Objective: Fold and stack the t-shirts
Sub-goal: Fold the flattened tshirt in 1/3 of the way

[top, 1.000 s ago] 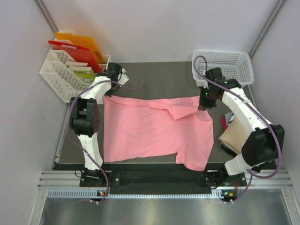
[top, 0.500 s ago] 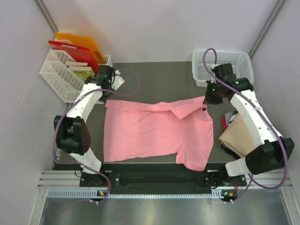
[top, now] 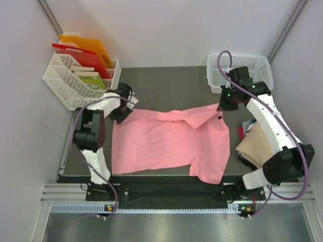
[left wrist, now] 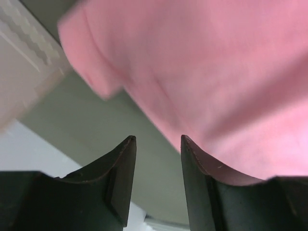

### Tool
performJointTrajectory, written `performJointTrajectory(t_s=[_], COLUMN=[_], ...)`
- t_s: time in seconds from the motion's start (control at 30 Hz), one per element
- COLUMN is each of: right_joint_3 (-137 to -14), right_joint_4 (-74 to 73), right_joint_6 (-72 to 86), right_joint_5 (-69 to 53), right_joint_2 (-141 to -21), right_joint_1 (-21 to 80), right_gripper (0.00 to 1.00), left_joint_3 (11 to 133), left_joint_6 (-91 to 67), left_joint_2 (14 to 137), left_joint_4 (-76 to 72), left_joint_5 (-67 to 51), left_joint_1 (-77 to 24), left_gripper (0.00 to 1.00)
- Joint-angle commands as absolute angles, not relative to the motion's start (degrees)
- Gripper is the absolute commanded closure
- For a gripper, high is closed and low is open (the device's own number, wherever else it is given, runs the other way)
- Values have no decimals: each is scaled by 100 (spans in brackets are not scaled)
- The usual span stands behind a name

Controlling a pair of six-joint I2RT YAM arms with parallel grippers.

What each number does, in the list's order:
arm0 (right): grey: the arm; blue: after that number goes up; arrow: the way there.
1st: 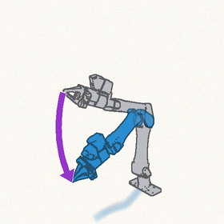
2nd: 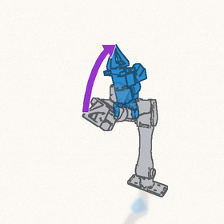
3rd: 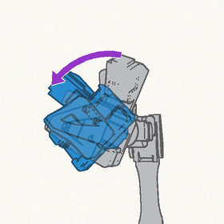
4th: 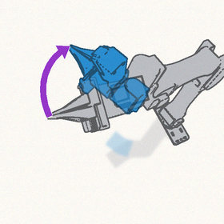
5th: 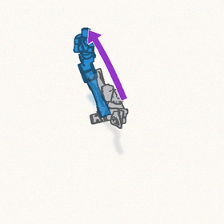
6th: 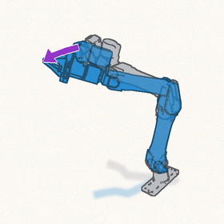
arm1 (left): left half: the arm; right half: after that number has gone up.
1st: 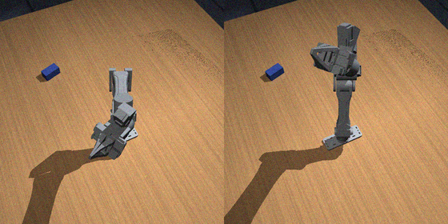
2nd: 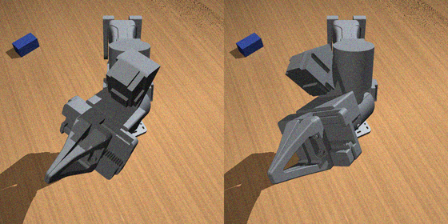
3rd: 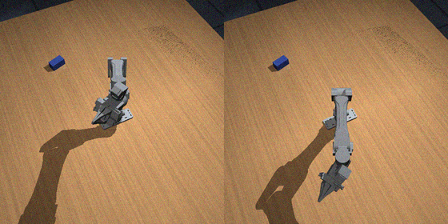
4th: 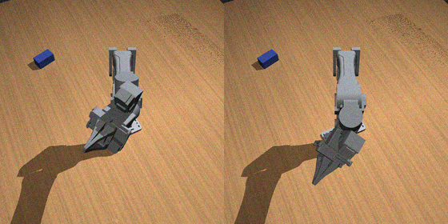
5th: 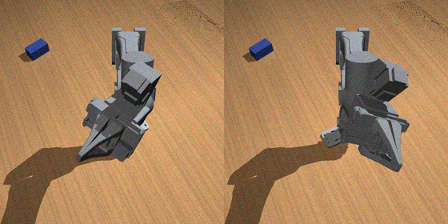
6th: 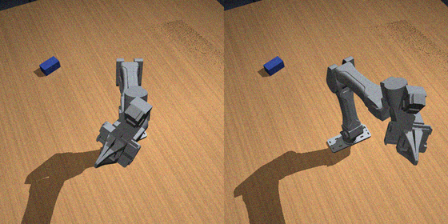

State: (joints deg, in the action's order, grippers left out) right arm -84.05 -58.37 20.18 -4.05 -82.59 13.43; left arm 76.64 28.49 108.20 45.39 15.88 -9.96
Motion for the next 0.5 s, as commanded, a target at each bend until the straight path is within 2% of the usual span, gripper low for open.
performJointTrajectory(t_s=[0.0,0.23,0.47], right_joint_3=[-8385,-8218,-8244], right_joint_4=[-5722,-5739,-5792], right_joint_6=[2057,2030,2039], right_joint_5=[-519,-370,-290], right_joint_2=[-8227,-8130,-8156], right_joint_1=[1318,1309,1310], right_gripper=[100,100,100], left_joint_3=[8647,9719,9633], left_joint_6=[2321,2048,2039], left_joint_2=[11450,12172,12217], left_joint_4=[4227,4447,4456], left_joint_5=[1477,1486,1520], left_joint_1=[-932,-835,-817], left_gripper=[54,59,60])
